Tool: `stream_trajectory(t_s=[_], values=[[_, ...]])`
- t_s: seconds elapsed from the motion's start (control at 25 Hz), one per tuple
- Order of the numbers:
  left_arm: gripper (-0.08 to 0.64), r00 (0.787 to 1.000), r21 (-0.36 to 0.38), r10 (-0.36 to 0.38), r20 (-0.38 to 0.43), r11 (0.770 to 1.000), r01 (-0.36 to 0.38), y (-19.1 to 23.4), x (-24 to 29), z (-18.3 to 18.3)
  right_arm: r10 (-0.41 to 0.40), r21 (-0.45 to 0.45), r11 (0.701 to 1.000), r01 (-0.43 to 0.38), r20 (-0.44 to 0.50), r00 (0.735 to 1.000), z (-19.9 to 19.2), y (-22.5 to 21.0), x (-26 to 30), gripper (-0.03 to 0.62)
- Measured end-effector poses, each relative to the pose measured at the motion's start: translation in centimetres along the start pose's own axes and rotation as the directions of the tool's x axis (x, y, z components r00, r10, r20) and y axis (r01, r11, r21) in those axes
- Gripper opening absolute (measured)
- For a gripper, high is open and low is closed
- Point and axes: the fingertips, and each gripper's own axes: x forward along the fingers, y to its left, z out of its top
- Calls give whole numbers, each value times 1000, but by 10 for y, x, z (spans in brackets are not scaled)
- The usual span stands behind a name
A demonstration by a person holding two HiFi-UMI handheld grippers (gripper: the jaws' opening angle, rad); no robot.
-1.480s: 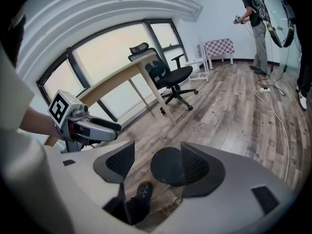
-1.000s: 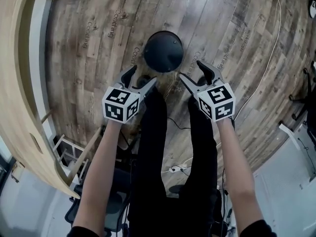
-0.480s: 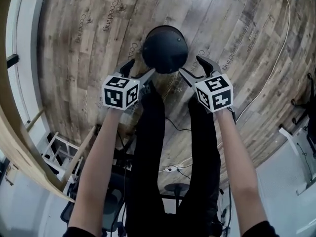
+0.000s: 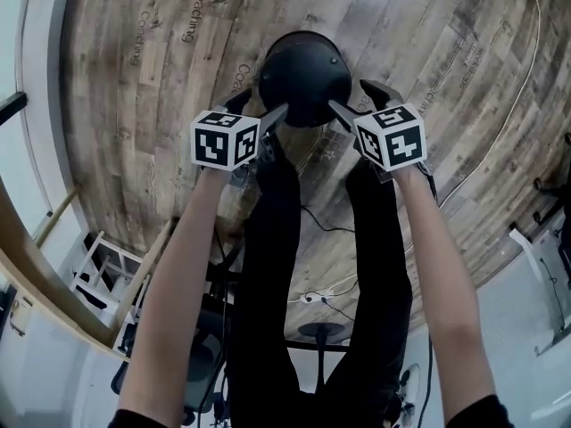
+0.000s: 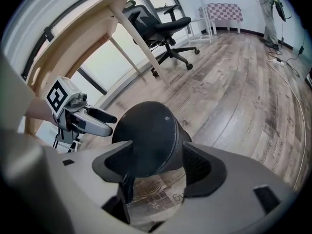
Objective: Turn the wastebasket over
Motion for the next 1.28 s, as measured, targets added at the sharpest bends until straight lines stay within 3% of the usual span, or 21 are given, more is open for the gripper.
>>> stream_trajectory(t_s=[0.52,0.8,1.28], values=[[350,999,-62,-43,-7,997,43,16,25,11,11,35,999,-11,-17,1000,4,-9,29,304],[357,998,-16,-23,-52,1000,22,20,32,4,13,12,1000,-12,-31,999,8,-11,40,304],[365,991,-46,-116,-64,993,113,18,37,3,87,70,994,-85,-21,996,6,-11,44,307]])
